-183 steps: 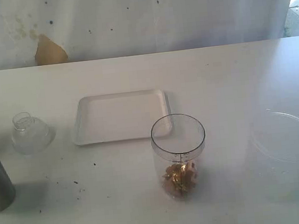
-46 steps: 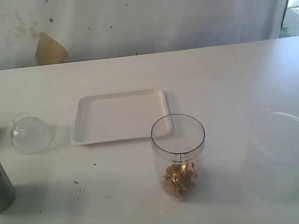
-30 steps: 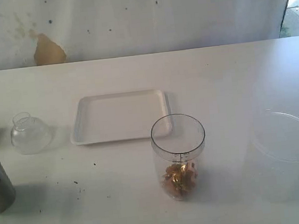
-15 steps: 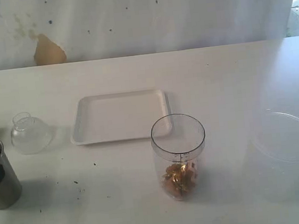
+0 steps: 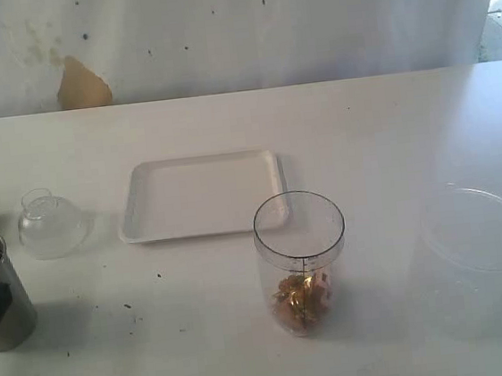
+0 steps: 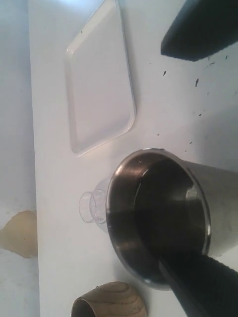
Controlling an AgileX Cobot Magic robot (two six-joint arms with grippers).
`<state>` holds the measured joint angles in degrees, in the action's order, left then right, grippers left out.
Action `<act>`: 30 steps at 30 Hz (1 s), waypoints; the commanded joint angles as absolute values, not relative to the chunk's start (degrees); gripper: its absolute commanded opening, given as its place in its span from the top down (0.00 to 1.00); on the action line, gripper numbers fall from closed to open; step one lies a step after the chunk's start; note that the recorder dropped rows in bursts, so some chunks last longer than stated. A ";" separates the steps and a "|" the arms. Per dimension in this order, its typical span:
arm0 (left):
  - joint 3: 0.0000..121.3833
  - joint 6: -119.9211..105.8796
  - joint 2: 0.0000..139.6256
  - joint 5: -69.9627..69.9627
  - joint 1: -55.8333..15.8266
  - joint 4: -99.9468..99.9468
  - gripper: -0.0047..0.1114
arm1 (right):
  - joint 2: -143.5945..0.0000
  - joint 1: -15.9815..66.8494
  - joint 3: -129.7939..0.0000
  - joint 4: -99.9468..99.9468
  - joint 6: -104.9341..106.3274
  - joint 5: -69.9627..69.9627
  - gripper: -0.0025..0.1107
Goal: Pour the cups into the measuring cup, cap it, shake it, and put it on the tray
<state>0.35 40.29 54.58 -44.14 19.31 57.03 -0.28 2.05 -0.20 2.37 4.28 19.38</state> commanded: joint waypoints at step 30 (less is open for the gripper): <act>0.00 34.59 54.63 -46.89 19.24 41.82 0.06 | 0.00 2.27 0.00 2.11 4.29 19.21 0.98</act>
